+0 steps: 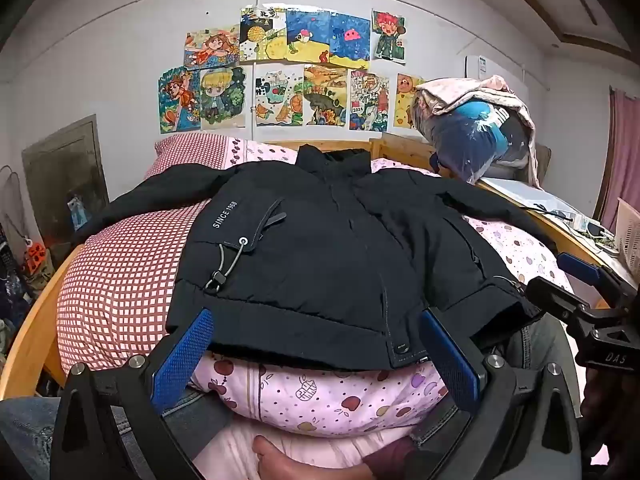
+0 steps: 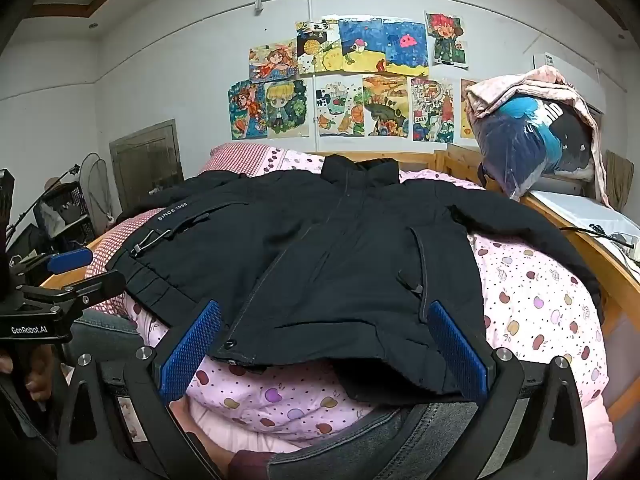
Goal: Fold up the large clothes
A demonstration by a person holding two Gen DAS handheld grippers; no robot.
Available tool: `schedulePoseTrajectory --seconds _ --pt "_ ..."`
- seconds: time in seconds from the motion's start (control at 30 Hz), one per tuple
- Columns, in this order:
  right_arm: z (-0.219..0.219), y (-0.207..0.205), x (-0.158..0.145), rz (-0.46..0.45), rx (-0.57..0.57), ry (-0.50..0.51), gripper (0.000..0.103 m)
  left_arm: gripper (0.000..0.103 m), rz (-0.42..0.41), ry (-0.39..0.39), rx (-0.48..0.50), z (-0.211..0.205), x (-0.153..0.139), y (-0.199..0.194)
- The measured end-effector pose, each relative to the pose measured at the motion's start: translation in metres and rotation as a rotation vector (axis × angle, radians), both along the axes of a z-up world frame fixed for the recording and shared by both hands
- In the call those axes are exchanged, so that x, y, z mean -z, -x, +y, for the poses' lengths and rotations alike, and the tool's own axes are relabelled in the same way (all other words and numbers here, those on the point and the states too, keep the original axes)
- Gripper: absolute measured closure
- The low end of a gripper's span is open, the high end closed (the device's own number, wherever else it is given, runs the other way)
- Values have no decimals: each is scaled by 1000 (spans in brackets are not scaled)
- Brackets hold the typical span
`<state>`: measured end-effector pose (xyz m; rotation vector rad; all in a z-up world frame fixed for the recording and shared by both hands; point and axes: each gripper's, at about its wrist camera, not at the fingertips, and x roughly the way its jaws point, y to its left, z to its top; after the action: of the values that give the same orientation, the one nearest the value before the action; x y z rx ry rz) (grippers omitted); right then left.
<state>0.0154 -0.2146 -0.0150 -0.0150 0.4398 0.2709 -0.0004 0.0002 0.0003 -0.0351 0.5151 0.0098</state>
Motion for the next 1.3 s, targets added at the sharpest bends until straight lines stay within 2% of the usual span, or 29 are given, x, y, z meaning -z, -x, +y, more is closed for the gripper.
schedulePoseTrajectory --seconds 1.3 --pt "7 1 0 1 0 4 1 0 5 11 4 0 0 1"
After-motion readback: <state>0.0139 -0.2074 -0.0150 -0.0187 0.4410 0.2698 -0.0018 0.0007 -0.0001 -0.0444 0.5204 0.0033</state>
